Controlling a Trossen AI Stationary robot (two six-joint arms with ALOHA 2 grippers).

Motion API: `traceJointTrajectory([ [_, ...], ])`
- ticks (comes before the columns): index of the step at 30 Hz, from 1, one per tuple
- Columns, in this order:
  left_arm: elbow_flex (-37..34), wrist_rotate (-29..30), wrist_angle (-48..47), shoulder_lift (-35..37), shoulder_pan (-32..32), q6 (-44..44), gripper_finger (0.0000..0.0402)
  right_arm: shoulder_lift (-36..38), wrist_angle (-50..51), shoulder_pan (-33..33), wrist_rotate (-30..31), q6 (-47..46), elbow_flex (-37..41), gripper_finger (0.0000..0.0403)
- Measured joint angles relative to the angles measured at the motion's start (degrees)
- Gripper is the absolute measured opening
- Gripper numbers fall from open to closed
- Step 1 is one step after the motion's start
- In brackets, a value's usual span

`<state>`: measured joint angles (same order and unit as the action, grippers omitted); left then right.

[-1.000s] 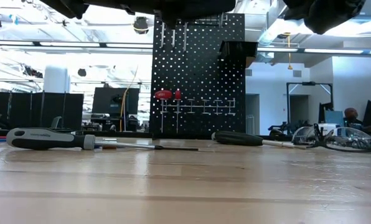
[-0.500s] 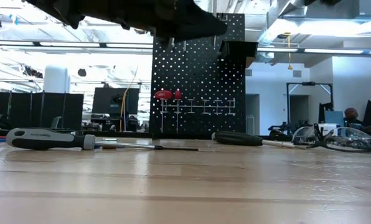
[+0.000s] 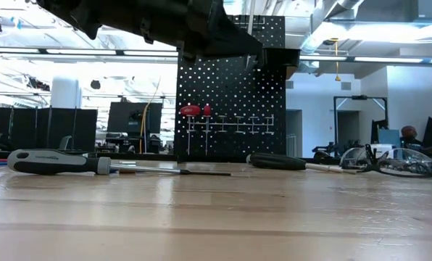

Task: Hang tools onto peg board
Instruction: Hang the red screwdriver on the pegboard

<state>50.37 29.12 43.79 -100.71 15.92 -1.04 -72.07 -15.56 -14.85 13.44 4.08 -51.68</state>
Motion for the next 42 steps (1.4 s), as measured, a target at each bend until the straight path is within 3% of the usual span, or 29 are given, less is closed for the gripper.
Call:
traceJointTrajectory([
  [6, 0.0, 0.5, -0.7, 0.0, 0.0, 0.2, 0.0003, 0.0, 6.9, -1.8, 4.8, -0.1, -3.0, 0.0211],
  [13, 0.0, 0.8, -0.7, 0.0, 0.0, 0.1, 0.0004, 0.0, 6.9, -2.8, 7.3, -0.2, -3.1, 0.009],
  [19, 0.0, 0.9, -1.2, 0.0, 0.0, 0.0, 0.0012, 0.0, 7.1, -2.8, 7.3, -0.6, -3.1, 0.0088],
  [29, 0.0, 1.2, -1.9, 0.0, 0.2, -1.1, 0.0077, 0.4, 7.7, -2.7, 8.0, -1.1, -3.1, 0.0088],
  [37, 0.0, 1.6, -0.9, 0.0, 0.2, -2.3, 0.0013, 1.7, 8.3, -3.2, 9.8, -1.3, -3.1, 0.0088],
  [42, 0.0, 1.6, -0.3, 0.0, 0.3, -2.9, 0.0009, 1.6, 8.2, -3.2, 9.9, -1.7, -3.1, 0.0088],
])
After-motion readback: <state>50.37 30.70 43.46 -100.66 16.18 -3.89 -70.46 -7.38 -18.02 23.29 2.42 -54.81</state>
